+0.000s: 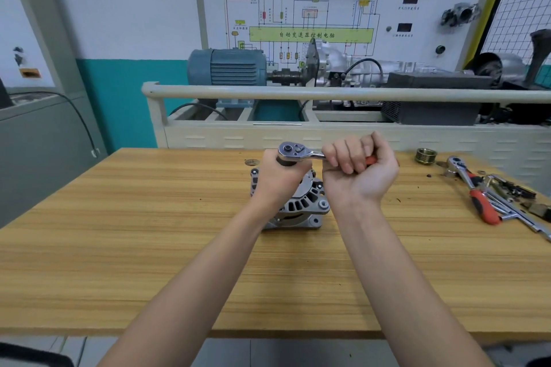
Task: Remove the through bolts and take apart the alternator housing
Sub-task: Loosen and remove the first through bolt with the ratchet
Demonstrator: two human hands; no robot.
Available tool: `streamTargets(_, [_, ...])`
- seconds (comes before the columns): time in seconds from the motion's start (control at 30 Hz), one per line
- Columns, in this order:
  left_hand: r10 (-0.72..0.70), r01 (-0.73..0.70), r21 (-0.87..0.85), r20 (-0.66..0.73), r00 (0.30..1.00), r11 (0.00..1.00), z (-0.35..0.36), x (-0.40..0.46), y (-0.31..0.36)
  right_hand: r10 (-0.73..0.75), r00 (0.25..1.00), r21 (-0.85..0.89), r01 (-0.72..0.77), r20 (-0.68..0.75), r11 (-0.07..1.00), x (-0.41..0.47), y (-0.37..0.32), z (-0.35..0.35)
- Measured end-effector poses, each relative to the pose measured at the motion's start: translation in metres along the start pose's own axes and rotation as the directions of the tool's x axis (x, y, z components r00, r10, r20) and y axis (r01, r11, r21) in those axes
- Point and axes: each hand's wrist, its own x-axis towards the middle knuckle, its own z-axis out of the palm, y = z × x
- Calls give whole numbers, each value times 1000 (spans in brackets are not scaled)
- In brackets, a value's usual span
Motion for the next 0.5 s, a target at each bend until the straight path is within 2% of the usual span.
streamTargets(0.03, [-12,11,13,40,999,1000,-2,1,1,24,1000,-11,-24,5,1000,4,-2,1])
streamTargets(0.1, [-53,42,57,204,978,997,-12,3,6,145,989,-31,-144,18,989,18,-7,4])
streamTargets(0.17, [-82,51,88,408,909,995,-22,8,12,319,947,-45,-317,44,947,33,-11,9])
streamTargets(0.23, [-106,70,89,514,851,994,-26,11,16,444,894,-58,-441,52,895,45,-12,14])
streamTargets(0.3, [-109,71,93,505,856,993,-23,11,16,488,872,-59,-486,30,872,52,-12,16])
streamTargets(0.37, [-101,80,67,426,899,995,-17,8,12,459,888,-36,-459,12,888,51,-10,15])
streamTargets(0.5, [-40,51,-73,141,989,996,-10,1,2,195,981,3,-195,-17,981,25,-2,8])
